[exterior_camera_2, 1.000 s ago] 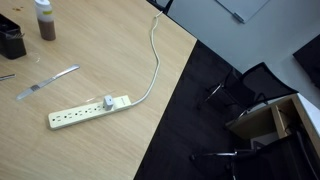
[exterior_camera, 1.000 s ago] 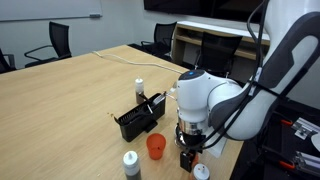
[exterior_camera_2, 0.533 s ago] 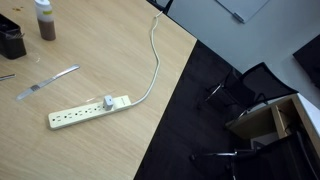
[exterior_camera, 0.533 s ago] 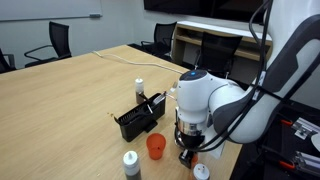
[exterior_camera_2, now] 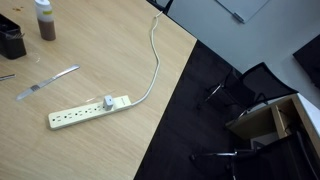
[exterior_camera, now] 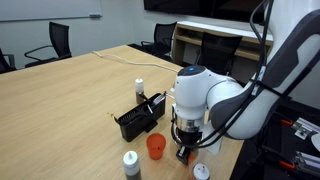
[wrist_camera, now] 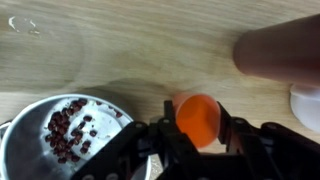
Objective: Put the orange cube in cup
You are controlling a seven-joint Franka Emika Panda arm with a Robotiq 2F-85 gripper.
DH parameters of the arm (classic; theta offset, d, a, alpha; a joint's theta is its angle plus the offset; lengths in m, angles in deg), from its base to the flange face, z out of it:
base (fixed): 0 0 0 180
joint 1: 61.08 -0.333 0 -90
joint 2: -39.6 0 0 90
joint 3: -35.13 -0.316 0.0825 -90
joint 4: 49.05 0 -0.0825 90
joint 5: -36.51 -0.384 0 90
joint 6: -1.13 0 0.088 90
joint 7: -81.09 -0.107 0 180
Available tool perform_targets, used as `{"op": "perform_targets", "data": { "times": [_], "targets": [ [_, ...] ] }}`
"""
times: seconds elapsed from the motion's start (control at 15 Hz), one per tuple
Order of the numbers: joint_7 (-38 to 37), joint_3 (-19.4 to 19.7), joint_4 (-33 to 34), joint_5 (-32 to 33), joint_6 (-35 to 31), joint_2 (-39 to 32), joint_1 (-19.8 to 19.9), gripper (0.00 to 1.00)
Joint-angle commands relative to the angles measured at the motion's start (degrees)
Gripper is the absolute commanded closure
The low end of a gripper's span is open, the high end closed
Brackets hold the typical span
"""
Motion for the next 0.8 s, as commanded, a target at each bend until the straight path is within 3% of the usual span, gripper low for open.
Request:
{"op": "perform_targets", "data": {
  "times": [0.0,0.33,0.73],
  "targets": [
    [3.24,-0.59,1.87,0.02,5.26,3.4,1.36,0.85],
    [4.45,-0.27,6.9,0.48,10.78,7.19,2.65,0.85],
    [7.45,-0.31,13.73,1.63,9.65,4.22,3.43,0.85]
  ]
}}
